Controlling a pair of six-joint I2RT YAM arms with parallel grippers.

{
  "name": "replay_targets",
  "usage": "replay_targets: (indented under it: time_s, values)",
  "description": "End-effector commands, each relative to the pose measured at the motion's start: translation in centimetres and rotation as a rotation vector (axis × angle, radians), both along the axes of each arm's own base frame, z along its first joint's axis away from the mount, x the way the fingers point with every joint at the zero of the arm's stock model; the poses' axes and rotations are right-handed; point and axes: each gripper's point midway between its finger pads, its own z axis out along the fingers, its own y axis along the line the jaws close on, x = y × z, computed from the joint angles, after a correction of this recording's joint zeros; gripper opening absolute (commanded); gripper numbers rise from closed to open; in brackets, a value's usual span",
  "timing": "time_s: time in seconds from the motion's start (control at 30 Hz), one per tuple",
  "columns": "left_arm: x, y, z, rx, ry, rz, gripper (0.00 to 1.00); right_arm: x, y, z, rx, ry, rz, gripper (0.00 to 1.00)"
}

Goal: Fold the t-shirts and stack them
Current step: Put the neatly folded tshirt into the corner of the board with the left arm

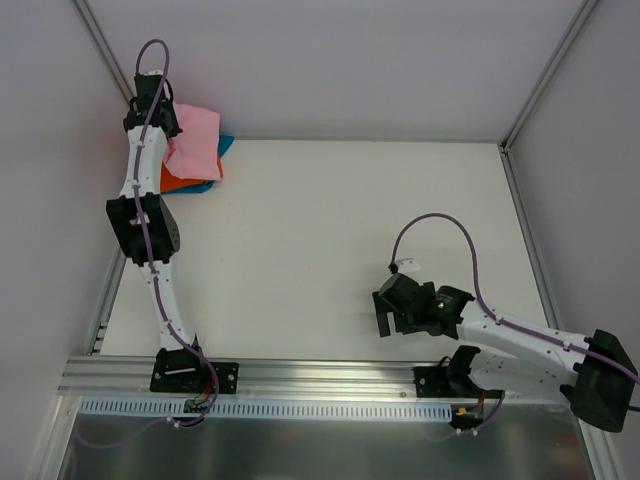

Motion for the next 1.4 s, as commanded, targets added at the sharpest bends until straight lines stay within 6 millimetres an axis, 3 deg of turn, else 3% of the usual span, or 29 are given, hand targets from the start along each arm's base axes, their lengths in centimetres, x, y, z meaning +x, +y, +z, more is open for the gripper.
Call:
replay_targets:
  time_s: [0.0,0.3,0.7,0.83,0.87,0.9,0.93,0.97,1.17,1.2,1.27,1.3,1.37]
  values:
    - [0.6,1.8,-0.7,0.068,0.0,0.027,0.0,0.3,0.2,0.2,0.0,-0.003,0.003,0.99]
    - [0.9,3.2,-3.4,0.113,0.051,0.056,0.0,0.0,0.7,0.0,0.022,0.018,0.016,0.99]
    - [1.4,6.4,-2.7,0.154,0.019,0.098,0.0,-0.1,1.6,-1.4,-0.026,0.082,0.054,1.0]
    - [1.7,7.0,-3.3,0.156,0.017,0.097,0.0,0.1,1.7,-1.5,-0.039,0.091,0.057,0.99]
    - [1.9,7.1,-3.3,0.16,0.009,0.096,0.07,0.2,1.8,-1.5,-0.038,0.093,0.058,1.0]
    - [2.0,7.3,-3.3,0.169,0.009,0.092,0.24,0.3,1.9,-1.5,-0.038,0.092,0.056,1.0]
    - [2.2,7.2,-3.4,0.173,0.007,0.088,0.5,0.3,2.1,-1.5,-0.036,0.095,0.059,0.99]
    - [2.2,7.3,-3.6,0.18,0.01,0.089,0.98,0.3,2.1,-1.7,-0.038,0.105,0.059,0.99]
    - [1.9,7.1,-2.1,0.234,-0.045,0.09,0.99,0.2,2.9,-2.2,-0.01,0.122,0.064,0.99]
    - [1.9,7.3,0.7,0.273,-0.104,0.113,0.99,0.1,3.0,-2.2,-0.006,0.124,0.064,0.99]
    - [1.8,6.1,2.0,0.343,-0.114,0.093,0.99,0.1,3.2,-2.0,0.006,0.12,0.064,0.99]
    - [1.5,5.6,4.5,0.358,-0.162,0.097,0.99,0.0,3.1,-2.1,0.011,0.121,0.065,0.99]
    - [1.3,3.4,6.2,0.312,-0.209,0.071,0.99,0.1,3.4,-2.0,0.033,0.114,0.06,1.0]
